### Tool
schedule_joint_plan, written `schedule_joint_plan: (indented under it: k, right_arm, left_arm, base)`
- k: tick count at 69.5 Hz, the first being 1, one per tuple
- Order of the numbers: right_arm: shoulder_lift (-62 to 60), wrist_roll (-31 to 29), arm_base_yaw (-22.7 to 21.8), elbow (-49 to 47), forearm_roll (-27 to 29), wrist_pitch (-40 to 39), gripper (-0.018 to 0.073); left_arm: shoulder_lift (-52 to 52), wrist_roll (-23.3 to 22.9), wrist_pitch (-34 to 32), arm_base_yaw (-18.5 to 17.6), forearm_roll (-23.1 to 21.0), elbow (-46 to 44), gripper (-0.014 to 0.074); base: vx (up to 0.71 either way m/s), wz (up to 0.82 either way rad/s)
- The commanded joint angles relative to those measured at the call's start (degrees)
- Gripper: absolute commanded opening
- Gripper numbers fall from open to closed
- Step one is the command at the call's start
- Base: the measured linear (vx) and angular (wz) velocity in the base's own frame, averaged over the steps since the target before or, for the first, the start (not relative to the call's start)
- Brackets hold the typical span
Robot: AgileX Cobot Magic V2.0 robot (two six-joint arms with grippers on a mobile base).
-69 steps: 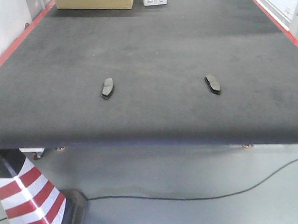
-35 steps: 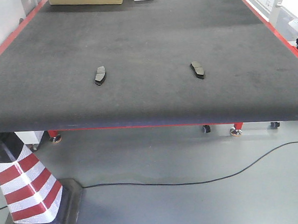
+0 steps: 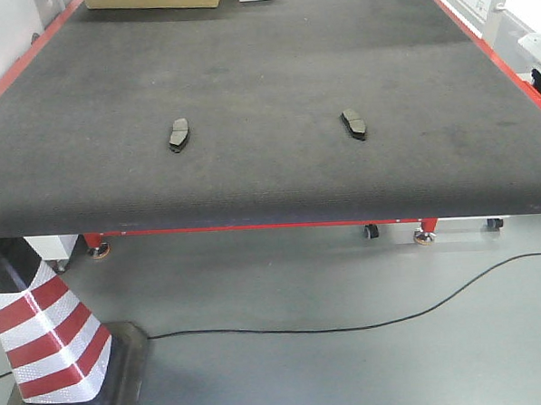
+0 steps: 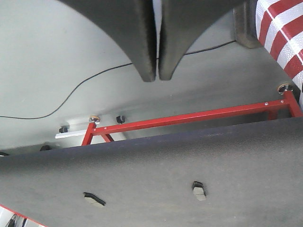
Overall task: Move and align brake pads A on conveyor
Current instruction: 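Back the base away from the conveyor belt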
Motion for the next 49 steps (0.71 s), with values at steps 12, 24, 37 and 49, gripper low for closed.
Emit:
schedule_joint_plan:
  k: [12, 24, 37, 49]
  right_arm:
    - [0.50, -0.39, -0.01, -1.46, 0.15, -4.00, -0.0007]
    - [0.50, -0.39, -0.01, -1.46, 0.15, -4.00, -0.0007]
    - [0.50, -0.39, -0.01, -1.46, 0.15, -4.00, -0.0007]
    - [0.50, -0.39, -0.01, -1.46, 0.15, -4.00, -0.0007]
  left_arm:
    - [0.54, -0.21, -3.98, -0.21, 0.30, -1.44, -0.0006]
    - [0.54, -0.21, -3.98, -0.21, 0.30, -1.44, -0.0006]
    - [0.54, -0.21, -3.98, -0.21, 0.30, -1.44, -0.0006]
    - [0.54, -0.21, -3.98, -0.21, 0.30, -1.44, -0.0006]
  base:
    - [0.00, 0.00]
    - [0.00, 0.00]
    - [0.00, 0.00]
    - [0.00, 0.00]
